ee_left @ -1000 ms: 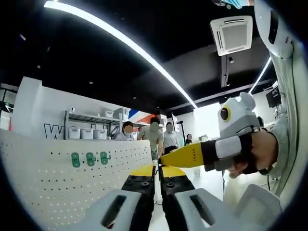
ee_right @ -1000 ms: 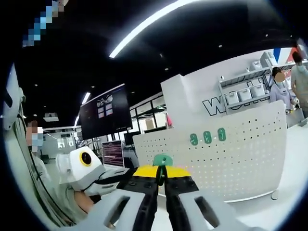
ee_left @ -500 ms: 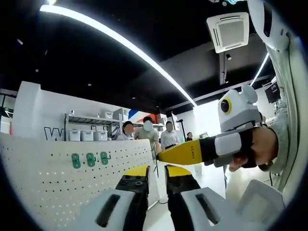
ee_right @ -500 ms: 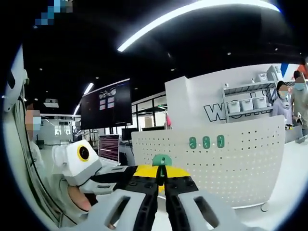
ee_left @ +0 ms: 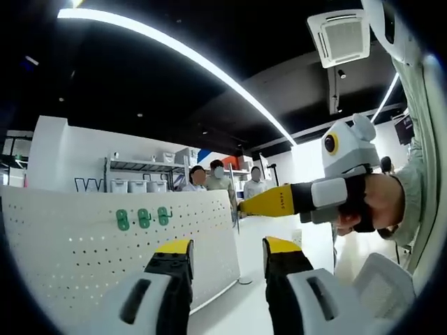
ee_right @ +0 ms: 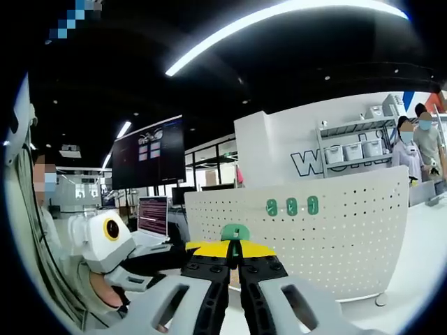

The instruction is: Insert the hook assembly into the mounting plate slot until the hook locks in place.

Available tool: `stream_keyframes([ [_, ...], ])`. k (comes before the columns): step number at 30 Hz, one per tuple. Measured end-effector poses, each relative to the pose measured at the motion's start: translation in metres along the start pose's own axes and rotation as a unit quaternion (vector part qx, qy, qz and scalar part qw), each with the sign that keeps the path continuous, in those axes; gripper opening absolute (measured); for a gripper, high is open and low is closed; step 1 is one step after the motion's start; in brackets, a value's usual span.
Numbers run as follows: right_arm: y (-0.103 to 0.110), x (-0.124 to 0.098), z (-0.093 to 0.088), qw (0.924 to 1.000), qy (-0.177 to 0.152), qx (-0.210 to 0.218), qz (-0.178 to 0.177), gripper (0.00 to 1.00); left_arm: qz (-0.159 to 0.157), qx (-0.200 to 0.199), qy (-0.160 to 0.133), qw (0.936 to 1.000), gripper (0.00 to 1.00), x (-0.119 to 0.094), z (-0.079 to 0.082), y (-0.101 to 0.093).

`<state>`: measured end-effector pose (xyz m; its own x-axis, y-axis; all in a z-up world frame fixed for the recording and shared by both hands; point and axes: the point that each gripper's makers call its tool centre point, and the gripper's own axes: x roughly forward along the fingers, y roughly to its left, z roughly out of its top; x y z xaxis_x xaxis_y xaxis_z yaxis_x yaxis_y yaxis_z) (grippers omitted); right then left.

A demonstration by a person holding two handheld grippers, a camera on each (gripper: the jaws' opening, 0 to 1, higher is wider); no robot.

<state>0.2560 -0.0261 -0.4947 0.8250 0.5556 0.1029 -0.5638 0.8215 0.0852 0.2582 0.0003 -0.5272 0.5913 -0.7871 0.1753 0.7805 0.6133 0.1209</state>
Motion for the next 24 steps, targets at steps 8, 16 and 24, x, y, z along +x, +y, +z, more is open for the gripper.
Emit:
stream_keyframes([
  [8,-0.01,0.001,0.0,0.9999,-0.001,0.003,-0.011,0.01,0.021,-0.004,0.019,0.9996,0.5,-0.013,-0.012,0.008],
  [16,-0.03,0.001,0.001,0.9994,-0.004,0.005,-0.033,0.01,0.041,-0.012,0.037,0.9984,0.54,-0.028,-0.025,0.013],
  [24,-0.055,0.002,0.003,0.9979,-0.004,-0.017,-0.063,0.01,0.055,-0.017,0.045,0.9973,0.54,-0.039,-0.033,0.015],
])
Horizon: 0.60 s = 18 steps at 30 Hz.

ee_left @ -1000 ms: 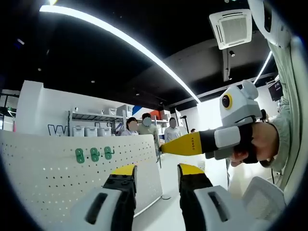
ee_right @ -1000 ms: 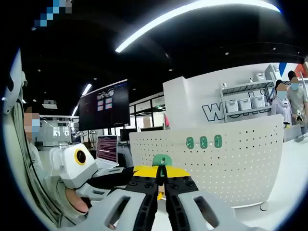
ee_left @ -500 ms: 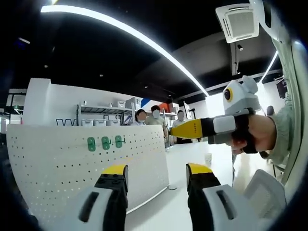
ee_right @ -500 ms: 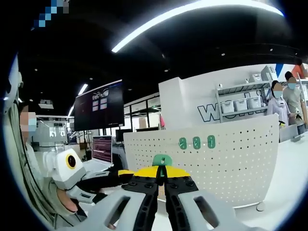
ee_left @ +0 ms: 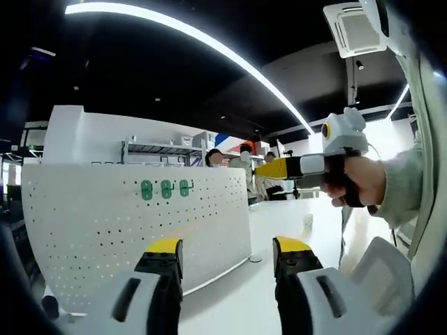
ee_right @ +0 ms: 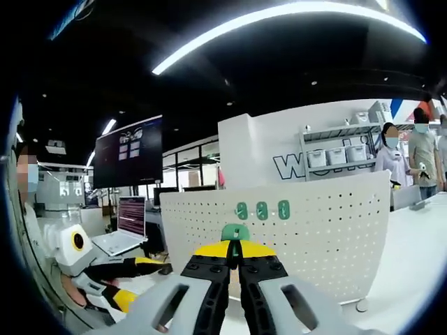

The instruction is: Insert the hook assembly into the mounting plate slot until the hook locks in place.

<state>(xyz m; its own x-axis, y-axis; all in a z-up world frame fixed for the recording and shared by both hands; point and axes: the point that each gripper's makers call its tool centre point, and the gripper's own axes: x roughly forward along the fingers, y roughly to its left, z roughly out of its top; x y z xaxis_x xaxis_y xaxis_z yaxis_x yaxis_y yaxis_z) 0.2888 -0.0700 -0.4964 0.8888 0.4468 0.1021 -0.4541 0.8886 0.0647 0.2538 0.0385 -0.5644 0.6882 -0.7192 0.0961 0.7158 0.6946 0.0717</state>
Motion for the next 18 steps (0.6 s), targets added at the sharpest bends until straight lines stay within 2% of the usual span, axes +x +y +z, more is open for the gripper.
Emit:
stream_keyframes([
  [12,-0.047,0.014,-0.011,0.9975,0.024,-0.04,-0.053,0.01,0.01,0.003,0.006,0.9999,0.53,-0.003,-0.005,0.006],
  [18,-0.063,0.025,-0.009,0.9956,0.023,-0.055,-0.072,0.01,0.012,0.011,0.009,0.9998,0.53,-0.003,-0.005,0.008],
])
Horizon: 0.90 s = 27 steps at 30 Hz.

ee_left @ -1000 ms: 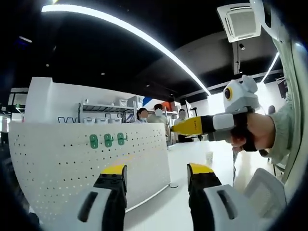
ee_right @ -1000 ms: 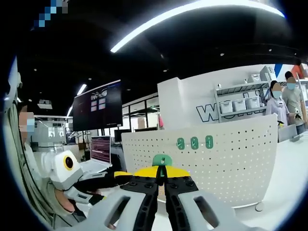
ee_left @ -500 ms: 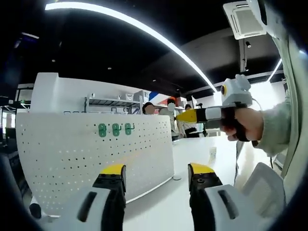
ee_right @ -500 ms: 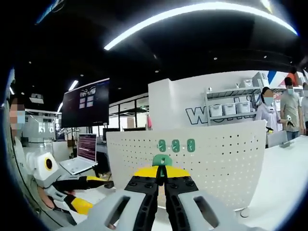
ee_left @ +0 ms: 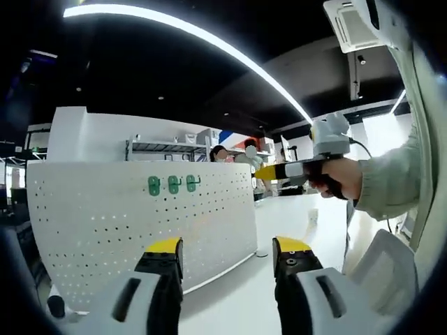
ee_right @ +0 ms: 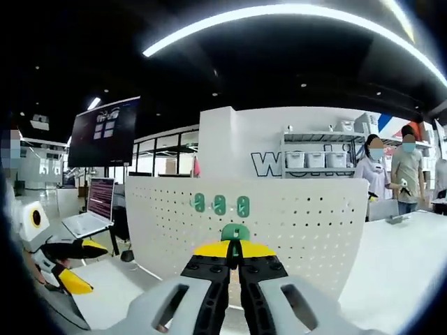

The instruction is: Insert the hook assembly into the mounting plate slot until the hook locks in place.

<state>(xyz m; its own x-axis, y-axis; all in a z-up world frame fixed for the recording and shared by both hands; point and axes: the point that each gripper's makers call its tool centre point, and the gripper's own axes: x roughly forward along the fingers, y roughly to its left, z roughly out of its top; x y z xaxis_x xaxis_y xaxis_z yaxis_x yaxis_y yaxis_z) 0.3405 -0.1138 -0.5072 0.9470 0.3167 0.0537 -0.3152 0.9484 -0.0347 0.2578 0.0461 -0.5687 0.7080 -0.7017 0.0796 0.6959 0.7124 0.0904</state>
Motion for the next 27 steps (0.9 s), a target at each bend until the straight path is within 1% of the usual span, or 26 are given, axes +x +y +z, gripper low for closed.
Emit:
stream_keyframes([
  [8,-0.014,0.02,0.002,0.9998,-0.006,-0.011,-0.017,0.01,-0.001,0.015,-0.001,0.9999,0.53,0.003,0.005,0.0],
  [14,-0.02,0.036,-0.007,0.9995,0.0,-0.018,-0.027,0.01,0.0,0.021,-0.001,0.9998,0.53,0.003,0.005,0.003],
  [16,-0.022,0.042,-0.013,0.9996,0.006,-0.002,-0.028,0.01,0.0,0.02,0.0,0.9998,0.53,0.003,0.004,0.003],
  [18,-0.025,0.047,-0.017,0.9994,0.009,0.0,-0.033,0.01,0.0,0.02,0.001,0.9998,0.53,0.004,0.004,0.003],
  [27,-0.036,0.065,-0.024,0.9987,0.01,-0.008,-0.048,0.01,-0.003,0.026,0.001,0.9997,0.53,0.006,0.003,0.002],
])
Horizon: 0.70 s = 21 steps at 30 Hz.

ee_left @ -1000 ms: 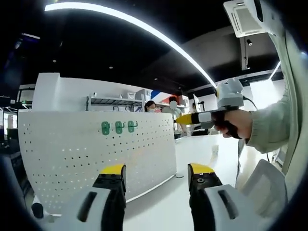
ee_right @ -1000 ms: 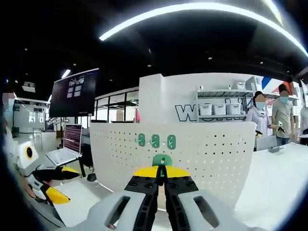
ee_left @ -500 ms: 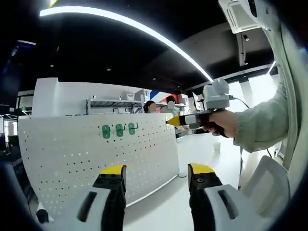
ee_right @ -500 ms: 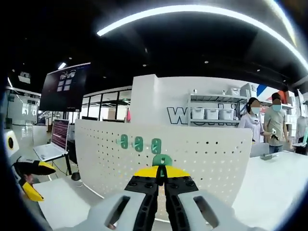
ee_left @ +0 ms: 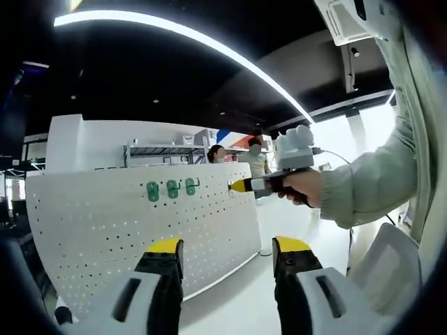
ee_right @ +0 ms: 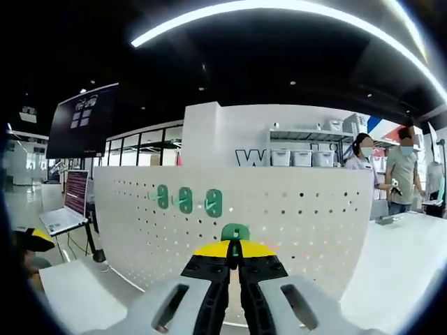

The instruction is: Insert the hook assembly into the mounting plate slot until the hook locks in place.

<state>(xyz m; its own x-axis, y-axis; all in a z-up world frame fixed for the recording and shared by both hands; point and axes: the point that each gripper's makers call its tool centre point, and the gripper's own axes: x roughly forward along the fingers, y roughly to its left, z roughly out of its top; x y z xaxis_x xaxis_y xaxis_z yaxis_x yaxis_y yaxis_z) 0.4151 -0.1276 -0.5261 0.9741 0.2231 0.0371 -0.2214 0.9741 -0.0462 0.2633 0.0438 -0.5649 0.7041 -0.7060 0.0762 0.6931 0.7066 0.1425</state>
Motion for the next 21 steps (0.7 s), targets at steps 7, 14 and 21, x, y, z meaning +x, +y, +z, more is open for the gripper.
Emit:
stream_keyframes([
  [7,-0.007,0.02,0.003,0.9999,-0.002,-0.01,-0.01,0.01,-0.003,-0.001,0.0,1.0,0.53,0.003,-0.001,-0.001],
  [14,-0.011,0.037,-0.002,0.9997,0.002,-0.015,-0.019,0.01,-0.004,-0.003,0.002,1.0,0.53,0.004,-0.003,-0.001],
  [21,-0.01,0.052,0.003,0.9997,0.0,-0.017,-0.02,0.01,-0.003,-0.004,0.004,1.0,0.53,0.005,-0.005,0.0],
])
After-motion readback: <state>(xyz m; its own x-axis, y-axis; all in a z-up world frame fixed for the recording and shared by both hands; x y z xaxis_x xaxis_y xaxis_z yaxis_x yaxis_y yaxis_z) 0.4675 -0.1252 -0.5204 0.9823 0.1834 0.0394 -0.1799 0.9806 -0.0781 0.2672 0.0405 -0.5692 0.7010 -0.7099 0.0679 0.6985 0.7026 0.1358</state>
